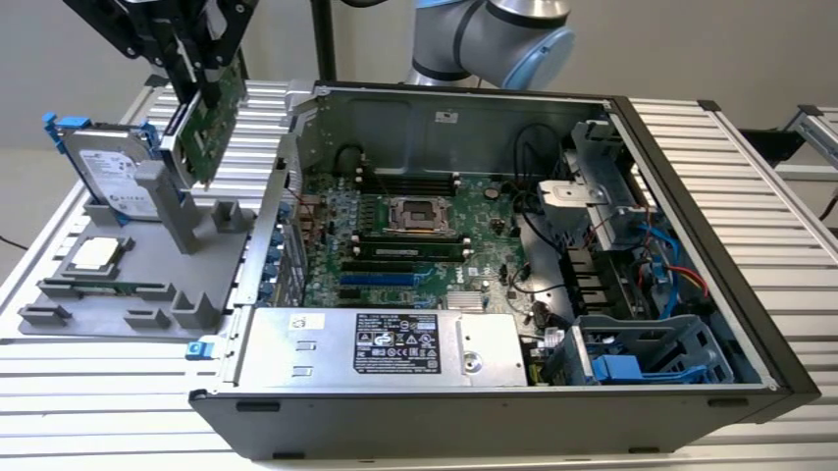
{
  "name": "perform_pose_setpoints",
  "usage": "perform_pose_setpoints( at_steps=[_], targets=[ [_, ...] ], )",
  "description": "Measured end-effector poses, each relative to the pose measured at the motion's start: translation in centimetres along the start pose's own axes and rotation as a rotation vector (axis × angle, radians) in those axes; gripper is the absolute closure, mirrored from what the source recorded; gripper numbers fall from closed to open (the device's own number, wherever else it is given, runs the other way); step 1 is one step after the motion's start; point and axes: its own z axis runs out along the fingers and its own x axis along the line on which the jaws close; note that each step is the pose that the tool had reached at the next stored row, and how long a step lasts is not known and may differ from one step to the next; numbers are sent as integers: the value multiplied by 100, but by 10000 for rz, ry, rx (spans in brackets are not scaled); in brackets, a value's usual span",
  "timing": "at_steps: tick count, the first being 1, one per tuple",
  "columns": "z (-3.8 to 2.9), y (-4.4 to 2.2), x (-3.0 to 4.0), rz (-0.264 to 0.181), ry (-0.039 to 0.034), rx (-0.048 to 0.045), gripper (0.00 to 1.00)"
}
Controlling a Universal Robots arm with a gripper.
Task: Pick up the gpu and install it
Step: 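Pick up the gpu and move the gpu toward the slot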
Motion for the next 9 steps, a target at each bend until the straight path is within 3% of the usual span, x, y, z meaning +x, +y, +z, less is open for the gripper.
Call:
perform_pose_setpoints(
  at_steps=[9],
  targets=[
    [0,6,-66,0,0,0,100]
  ],
)
